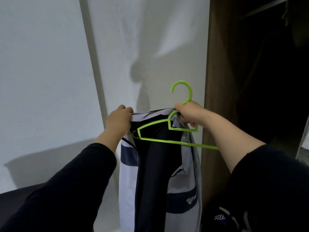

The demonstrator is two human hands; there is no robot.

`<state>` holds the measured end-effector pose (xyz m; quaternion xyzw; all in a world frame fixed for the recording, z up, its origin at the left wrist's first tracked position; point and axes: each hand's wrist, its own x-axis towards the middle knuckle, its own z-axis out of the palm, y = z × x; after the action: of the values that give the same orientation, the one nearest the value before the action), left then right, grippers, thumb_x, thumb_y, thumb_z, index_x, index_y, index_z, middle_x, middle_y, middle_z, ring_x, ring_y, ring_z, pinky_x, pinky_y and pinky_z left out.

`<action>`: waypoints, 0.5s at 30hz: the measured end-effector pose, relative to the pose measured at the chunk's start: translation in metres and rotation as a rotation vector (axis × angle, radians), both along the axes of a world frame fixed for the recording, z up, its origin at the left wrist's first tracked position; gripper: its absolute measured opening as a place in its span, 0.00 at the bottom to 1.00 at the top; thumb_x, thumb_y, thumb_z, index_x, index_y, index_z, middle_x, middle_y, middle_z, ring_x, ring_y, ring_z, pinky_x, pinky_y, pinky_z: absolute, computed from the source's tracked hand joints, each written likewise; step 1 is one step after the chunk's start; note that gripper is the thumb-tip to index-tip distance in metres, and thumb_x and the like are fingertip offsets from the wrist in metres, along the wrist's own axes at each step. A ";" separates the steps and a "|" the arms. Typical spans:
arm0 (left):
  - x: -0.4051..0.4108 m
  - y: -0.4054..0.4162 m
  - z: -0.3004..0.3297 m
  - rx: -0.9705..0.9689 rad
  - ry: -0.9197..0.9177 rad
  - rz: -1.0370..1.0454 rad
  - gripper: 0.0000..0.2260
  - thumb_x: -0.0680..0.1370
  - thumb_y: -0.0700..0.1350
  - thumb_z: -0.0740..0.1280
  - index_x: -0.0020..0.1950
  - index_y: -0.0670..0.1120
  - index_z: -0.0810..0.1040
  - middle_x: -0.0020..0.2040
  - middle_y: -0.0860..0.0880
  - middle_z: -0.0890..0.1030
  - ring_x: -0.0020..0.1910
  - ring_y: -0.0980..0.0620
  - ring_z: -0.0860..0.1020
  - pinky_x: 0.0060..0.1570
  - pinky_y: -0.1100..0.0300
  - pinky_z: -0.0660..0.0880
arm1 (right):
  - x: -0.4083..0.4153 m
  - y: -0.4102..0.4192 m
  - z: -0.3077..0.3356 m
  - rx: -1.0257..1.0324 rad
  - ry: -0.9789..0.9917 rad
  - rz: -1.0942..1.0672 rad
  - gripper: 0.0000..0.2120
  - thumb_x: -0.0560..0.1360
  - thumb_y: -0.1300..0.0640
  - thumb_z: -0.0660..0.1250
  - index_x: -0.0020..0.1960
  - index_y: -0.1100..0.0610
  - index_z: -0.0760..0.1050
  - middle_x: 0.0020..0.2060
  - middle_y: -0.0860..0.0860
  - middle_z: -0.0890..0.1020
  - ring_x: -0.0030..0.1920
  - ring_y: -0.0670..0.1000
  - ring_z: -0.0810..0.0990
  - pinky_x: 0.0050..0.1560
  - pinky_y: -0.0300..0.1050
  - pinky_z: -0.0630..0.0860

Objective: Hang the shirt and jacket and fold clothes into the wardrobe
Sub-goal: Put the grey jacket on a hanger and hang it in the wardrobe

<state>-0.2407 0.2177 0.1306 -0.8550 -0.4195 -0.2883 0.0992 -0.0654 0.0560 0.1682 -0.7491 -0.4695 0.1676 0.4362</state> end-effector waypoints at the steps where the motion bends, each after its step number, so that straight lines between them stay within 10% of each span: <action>1: -0.002 0.000 0.001 -0.019 0.002 0.035 0.13 0.75 0.37 0.61 0.57 0.46 0.76 0.52 0.45 0.74 0.48 0.41 0.76 0.37 0.55 0.68 | 0.001 0.000 -0.001 -0.008 -0.012 -0.009 0.18 0.76 0.53 0.55 0.29 0.55 0.60 0.20 0.50 0.64 0.22 0.50 0.58 0.25 0.38 0.56; 6: 0.002 -0.010 0.013 0.061 0.175 0.152 0.11 0.75 0.41 0.63 0.57 0.48 0.74 0.52 0.47 0.74 0.47 0.43 0.78 0.34 0.56 0.66 | -0.003 0.010 -0.013 -0.061 -0.232 -0.188 0.19 0.79 0.49 0.54 0.31 0.55 0.66 0.30 0.52 0.71 0.29 0.51 0.68 0.29 0.44 0.60; 15: 0.034 -0.043 0.020 -0.489 -0.181 -0.434 0.19 0.80 0.58 0.57 0.47 0.42 0.75 0.46 0.45 0.78 0.50 0.44 0.74 0.49 0.54 0.69 | 0.015 0.003 -0.012 0.015 0.233 -0.089 0.18 0.78 0.53 0.54 0.30 0.53 0.59 0.16 0.49 0.60 0.15 0.46 0.54 0.20 0.31 0.53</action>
<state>-0.2069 0.1744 0.1503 -0.8938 -0.2913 -0.2685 -0.2102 -0.0506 0.0588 0.1561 -0.7415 -0.3831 0.2303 0.5004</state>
